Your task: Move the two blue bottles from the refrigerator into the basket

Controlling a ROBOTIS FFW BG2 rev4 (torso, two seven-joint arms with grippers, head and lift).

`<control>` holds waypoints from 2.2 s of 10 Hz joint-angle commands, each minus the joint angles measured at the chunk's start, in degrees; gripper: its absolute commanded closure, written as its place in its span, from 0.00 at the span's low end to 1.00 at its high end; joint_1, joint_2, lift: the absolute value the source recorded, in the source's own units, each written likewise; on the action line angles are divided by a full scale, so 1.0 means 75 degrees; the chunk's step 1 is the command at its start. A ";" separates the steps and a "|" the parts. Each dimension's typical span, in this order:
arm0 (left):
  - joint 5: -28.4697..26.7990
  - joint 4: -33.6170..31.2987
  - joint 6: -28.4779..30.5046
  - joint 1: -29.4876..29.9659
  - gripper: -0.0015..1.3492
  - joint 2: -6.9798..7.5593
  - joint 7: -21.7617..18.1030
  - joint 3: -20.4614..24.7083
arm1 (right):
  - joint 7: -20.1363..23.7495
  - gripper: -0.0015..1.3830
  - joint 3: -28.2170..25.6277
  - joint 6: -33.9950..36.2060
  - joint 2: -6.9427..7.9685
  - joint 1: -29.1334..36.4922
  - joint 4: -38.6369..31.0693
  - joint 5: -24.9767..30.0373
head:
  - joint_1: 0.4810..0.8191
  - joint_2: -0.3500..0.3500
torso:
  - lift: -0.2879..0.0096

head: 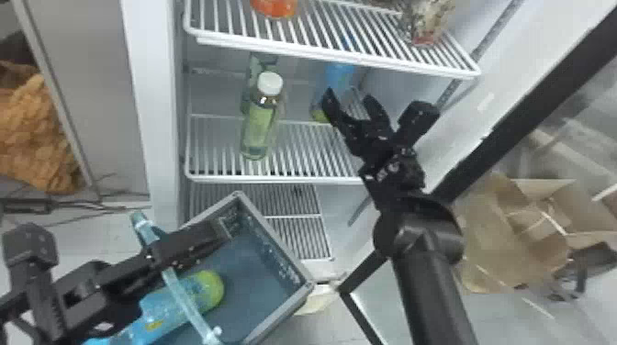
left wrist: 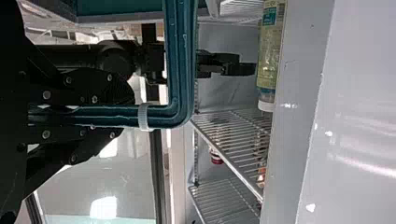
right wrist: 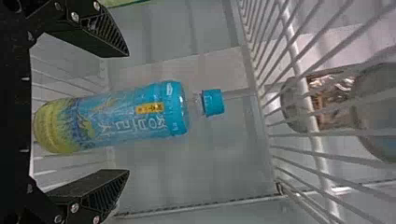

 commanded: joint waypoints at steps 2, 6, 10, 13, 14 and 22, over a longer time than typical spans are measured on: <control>0.0000 0.0000 0.0000 -0.0026 0.86 0.0000 -0.0001 -0.0002 | -0.0130 0.13 0.0176 0.0050 -0.0017 -0.0435 0.0367 0.0140 | 0.63 0.05 | 0.24; 0.0030 0.0000 0.0019 -0.0045 0.86 0.0047 -0.0001 -0.0002 | -0.0341 0.13 0.0328 0.0163 -0.0053 -0.0942 0.1023 0.0277 | 0.63 0.06 | 0.24; 0.0030 0.0000 0.0019 -0.0064 0.86 0.0070 -0.0001 -0.0017 | -0.0575 0.17 0.0511 0.0444 -0.0123 -0.1448 0.1454 0.0429 | 0.63 0.07 | 0.24; 0.0030 0.0019 0.0019 -0.0064 0.86 0.0070 -0.0001 -0.0017 | -0.0587 0.76 0.0481 0.0744 -0.0123 -0.1467 0.1567 0.0429 | 0.63 0.07 | 0.24; 0.0046 0.0000 0.0019 -0.0064 0.86 0.0070 -0.0001 -0.0017 | -0.0599 0.94 0.0465 0.0744 -0.0135 -0.1429 0.1492 0.0520 | 0.63 0.07 | 0.24; 0.0030 0.0000 0.0000 -0.0026 0.86 0.0047 -0.0001 -0.0047 | -0.0165 0.92 -0.0342 0.1063 -0.0146 0.1140 -0.1602 -0.0455 | 0.63 0.01 | 0.24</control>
